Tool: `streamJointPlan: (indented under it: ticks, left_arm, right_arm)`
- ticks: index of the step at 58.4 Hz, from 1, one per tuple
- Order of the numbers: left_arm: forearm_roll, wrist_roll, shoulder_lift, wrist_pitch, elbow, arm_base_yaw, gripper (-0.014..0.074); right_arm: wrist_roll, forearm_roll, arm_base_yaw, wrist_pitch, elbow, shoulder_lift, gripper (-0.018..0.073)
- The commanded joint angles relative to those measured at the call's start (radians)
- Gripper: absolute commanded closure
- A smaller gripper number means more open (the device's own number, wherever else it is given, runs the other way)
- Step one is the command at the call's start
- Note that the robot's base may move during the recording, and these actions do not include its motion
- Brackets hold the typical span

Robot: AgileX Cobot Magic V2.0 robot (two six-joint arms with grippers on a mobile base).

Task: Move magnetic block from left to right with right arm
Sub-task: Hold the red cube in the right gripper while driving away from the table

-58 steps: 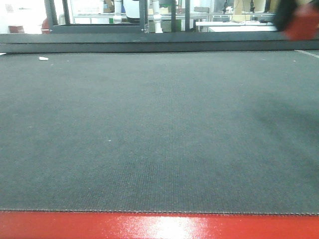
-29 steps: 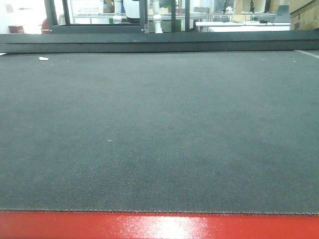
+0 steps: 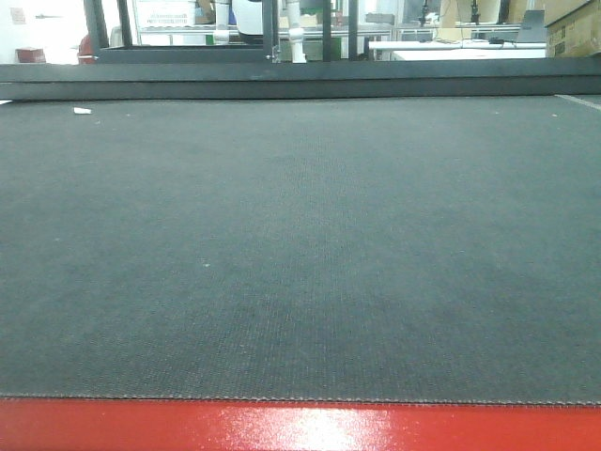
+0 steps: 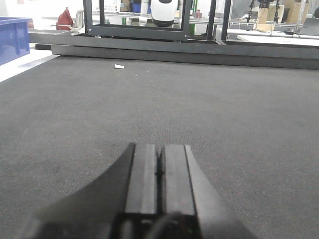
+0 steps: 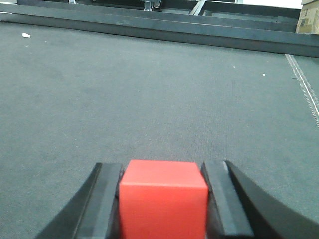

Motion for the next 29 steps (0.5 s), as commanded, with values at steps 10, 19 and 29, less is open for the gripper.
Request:
streamJointPlan:
  ticks: [10, 19, 29]
  left_arm:
    - [-0.005, -0.007, -0.013, -0.091, 0.007, 0.003, 0.0722]
    - [-0.005, -0.007, -0.013, -0.091, 0.007, 0.003, 0.0722]
    - [-0.005, -0.007, -0.013, -0.091, 0.007, 0.003, 0.0722]
  right_arm:
    - [-0.011, -0.008, -0.007, -0.082, -0.025, 0.011, 0.0323]
    - [-0.011, -0.008, -0.007, -0.081, -0.025, 0.011, 0.0323]
    - [-0.011, -0.008, -0.007, -0.081, -0.025, 0.011, 0.0323]
